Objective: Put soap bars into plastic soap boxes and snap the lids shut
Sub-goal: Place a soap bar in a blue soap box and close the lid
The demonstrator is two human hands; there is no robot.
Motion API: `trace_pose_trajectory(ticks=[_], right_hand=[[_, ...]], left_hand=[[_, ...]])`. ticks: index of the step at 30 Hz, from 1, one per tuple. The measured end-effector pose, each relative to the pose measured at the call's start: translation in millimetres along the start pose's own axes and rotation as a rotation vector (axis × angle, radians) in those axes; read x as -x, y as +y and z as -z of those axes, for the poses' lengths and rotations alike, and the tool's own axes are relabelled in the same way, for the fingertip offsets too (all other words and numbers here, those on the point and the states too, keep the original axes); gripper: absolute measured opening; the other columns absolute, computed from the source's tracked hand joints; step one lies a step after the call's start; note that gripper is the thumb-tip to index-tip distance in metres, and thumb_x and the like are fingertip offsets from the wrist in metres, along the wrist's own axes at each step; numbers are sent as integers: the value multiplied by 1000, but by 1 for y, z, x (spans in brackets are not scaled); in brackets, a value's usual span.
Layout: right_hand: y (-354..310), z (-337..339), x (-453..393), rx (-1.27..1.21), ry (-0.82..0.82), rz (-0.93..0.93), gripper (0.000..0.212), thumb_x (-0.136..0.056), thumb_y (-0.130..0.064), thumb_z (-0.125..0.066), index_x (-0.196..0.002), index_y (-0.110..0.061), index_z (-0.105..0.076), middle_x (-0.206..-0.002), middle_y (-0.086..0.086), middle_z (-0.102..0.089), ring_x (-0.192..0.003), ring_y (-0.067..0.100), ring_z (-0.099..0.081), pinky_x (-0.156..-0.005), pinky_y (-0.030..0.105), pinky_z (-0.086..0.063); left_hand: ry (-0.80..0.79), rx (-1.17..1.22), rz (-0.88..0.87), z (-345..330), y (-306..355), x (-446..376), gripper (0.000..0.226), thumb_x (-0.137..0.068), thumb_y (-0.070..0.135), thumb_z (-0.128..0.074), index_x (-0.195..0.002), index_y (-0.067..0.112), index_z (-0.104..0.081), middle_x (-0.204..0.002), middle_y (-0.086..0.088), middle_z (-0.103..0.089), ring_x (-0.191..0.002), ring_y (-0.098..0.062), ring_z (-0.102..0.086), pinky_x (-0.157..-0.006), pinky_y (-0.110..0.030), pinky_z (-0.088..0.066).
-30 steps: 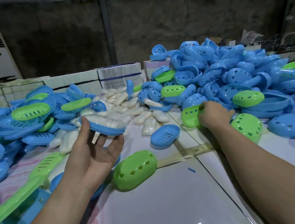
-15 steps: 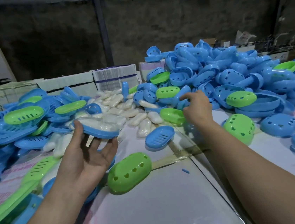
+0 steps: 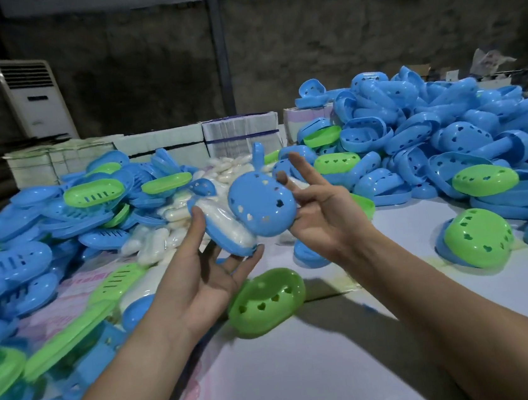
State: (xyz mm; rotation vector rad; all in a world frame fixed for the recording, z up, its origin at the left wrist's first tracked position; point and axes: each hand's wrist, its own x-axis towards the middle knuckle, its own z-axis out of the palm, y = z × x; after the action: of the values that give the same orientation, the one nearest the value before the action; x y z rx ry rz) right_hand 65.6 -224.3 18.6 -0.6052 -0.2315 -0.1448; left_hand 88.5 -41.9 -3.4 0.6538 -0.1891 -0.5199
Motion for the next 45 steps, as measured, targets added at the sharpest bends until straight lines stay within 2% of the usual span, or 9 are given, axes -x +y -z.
trace_pose_trajectory(ticks=[4,7,11,15,21,23,30,33,45], right_hand=[[6,5,-2,-60,66,-10,57,-71,15,-46,-97,-22,-80,-97,11,-68,-82,17,-66,-71,26,-51],[16,5,-3,156,47,-64,70,-71,17,-28,-96,-22,-81,-114,10,-55,-67,16,-56,-49,23,-35],[15,6,0,404,-77,-58,84,-64,24,-26,-109,-27,-75,-121,13,-52,-64,21,-56,-50,26,-34],[8,4,3,775,-104,-46,65,-52,7,-42,-96,-24,-78,-111,-1,-68,-75,23,-63,-58,29,-47],[12,0,10,1082,-102,-4,7,-75,-17,-65,-82,-20,-65,-85,1,-67,-78,18,-63,-78,37,-51],[19,2,12,1181,-95,84,19,-80,-17,-79,-80,-19,-60,-85,1,-65,-74,19,-63,-74,34,-49],[27,3,9,726,-42,-30,20,-86,-12,-70,-105,-16,-67,-111,7,-65,-85,16,-67,-68,37,-59],[29,6,8,573,-32,-167,48,-81,-17,-72,-128,-18,-62,-122,10,-69,-99,24,-69,-81,40,-59],[21,0,15,706,-231,-304,52,-87,-29,-71,-136,-35,-56,-130,11,-65,-101,33,-67,-87,47,-57]], left_hand=[[-10,39,-16,1,0,-1,48,-72,39,-76,-112,12,-75,-119,-11,-75,-102,-39,-74,-68,-53,-62],[-22,23,-5,4,0,-2,37,-75,41,-73,-94,11,-84,-119,-11,-75,-105,-37,-73,-70,-54,-63],[-45,1,-19,7,2,-3,32,-74,41,-75,-90,14,-85,-118,-9,-76,-109,-38,-72,-75,-54,-62],[-29,-29,-22,10,2,-4,55,-73,39,-78,-122,14,-72,-121,-8,-75,-109,-40,-71,-79,-54,-61],[-47,-181,-32,11,0,-2,69,-79,41,-73,-140,14,-56,-123,-6,-74,-109,-33,-72,-89,-51,-60],[-69,-253,-66,11,-2,0,67,-81,40,-71,-139,13,-52,-125,-8,-73,-105,-29,-73,-80,-42,-62],[-89,-192,-107,12,3,-1,54,-76,37,-75,-126,18,-64,-120,-9,-75,-104,-30,-75,-72,-41,-62],[-82,-193,-116,12,5,-2,58,-78,38,-75,-131,18,-62,-123,-9,-74,-106,-30,-74,-74,-42,-62],[-87,-235,-134,12,13,0,76,-77,44,-73,-143,12,-53,-121,-10,-74,-105,-29,-74,-75,-41,-62]])
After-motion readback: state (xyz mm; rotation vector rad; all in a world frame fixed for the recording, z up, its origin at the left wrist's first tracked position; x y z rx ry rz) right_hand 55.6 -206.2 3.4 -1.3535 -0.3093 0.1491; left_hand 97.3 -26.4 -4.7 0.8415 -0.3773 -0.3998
